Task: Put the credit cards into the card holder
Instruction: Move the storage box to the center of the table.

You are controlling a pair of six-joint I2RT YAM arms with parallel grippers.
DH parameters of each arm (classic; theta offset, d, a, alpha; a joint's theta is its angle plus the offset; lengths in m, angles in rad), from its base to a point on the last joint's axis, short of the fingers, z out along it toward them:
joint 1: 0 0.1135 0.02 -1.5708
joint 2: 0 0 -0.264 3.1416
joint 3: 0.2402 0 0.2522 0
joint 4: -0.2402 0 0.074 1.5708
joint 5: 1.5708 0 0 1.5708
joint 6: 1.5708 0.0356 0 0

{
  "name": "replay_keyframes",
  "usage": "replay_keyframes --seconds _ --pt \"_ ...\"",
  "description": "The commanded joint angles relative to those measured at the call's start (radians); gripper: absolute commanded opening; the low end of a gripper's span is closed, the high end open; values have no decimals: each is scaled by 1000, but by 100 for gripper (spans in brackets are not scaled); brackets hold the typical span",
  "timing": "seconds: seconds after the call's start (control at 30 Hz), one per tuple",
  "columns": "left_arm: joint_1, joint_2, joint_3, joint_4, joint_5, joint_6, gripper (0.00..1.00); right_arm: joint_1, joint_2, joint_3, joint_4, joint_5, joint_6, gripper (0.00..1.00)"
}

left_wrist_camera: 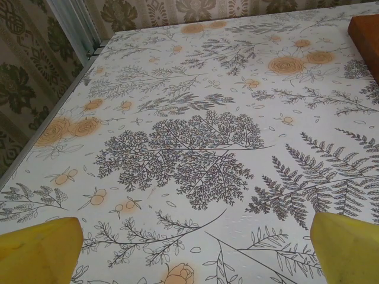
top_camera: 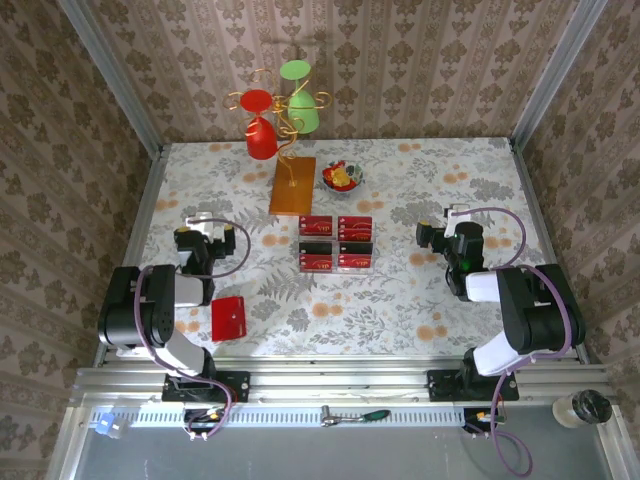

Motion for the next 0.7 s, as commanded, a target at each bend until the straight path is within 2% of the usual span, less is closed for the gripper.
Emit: replay_keyframes --seconds 0.0,0.67 --pt "3 -17 -1 22 -3 -17 100 -5 -9 10 14 -18 -18 100" --pt "4 -18 11 -1 -6 -19 100 -5 -9 8 15 -18 -19 100"
